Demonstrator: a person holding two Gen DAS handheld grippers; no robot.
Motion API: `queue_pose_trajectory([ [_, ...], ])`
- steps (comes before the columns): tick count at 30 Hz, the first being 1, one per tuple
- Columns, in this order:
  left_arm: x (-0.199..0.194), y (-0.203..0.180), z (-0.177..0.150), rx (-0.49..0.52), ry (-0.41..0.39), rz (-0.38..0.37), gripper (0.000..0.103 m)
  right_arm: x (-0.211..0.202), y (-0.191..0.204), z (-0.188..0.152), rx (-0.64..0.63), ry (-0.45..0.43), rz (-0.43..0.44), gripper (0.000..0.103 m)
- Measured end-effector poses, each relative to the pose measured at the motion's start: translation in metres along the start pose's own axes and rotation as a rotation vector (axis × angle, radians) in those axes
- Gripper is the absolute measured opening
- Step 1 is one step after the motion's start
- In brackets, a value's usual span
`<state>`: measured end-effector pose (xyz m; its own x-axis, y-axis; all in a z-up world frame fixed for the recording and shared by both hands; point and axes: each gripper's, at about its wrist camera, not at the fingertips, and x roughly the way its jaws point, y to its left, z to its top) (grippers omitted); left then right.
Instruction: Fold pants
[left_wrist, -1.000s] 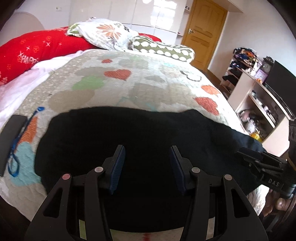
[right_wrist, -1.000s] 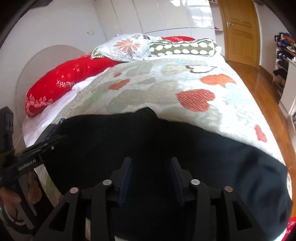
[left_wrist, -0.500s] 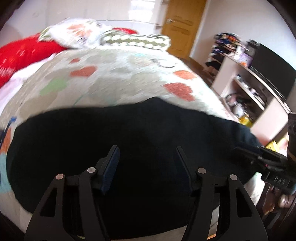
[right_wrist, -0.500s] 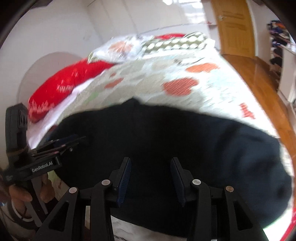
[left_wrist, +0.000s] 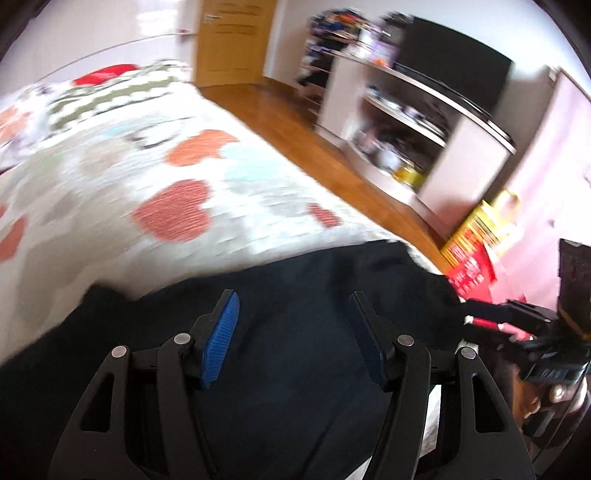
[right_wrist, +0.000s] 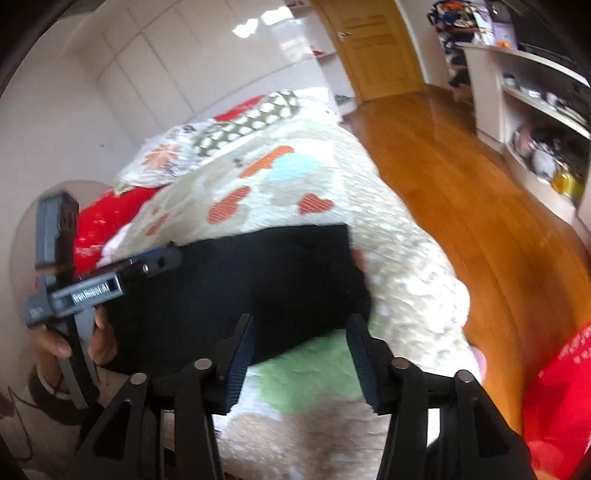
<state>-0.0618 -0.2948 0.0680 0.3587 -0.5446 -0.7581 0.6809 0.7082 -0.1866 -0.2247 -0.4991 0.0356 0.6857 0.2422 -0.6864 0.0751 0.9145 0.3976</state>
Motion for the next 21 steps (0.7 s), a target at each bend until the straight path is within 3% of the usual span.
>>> queue_pose_trajectory([
  [3, 0.023, -0.017, 0.017, 0.082, 0.045, -0.033, 0.062, 0.005, -0.006, -0.002, 0.031, 0.014, 0.02, 0.053],
  [9, 0.072, -0.038, 0.031, 0.194, 0.145, -0.047, 0.062, 0.021, -0.018, -0.001, 0.108, 0.004, 0.069, 0.066],
  [12, 0.093, -0.045, 0.033, 0.228, 0.157, -0.014, 0.062, 0.029, -0.022, 0.004, 0.138, -0.015, 0.093, 0.069],
  [17, 0.102, -0.044, 0.036, 0.21, 0.118, -0.019, 0.064, 0.044, -0.032, 0.009, 0.211, -0.074, 0.141, 0.071],
  [18, 0.1, -0.042, 0.036, 0.195, 0.114, -0.024, 0.064, 0.046, -0.033, 0.01, 0.217, -0.079, 0.143, 0.067],
  [20, 0.092, -0.035, 0.037, 0.154, 0.101, -0.019, 0.064, 0.048, -0.03, 0.013, 0.206, -0.099, 0.147, 0.05],
  [21, 0.081, -0.029, 0.037, 0.125, 0.082, -0.002, 0.064, 0.049, -0.028, 0.015, 0.2, -0.1, 0.162, 0.036],
])
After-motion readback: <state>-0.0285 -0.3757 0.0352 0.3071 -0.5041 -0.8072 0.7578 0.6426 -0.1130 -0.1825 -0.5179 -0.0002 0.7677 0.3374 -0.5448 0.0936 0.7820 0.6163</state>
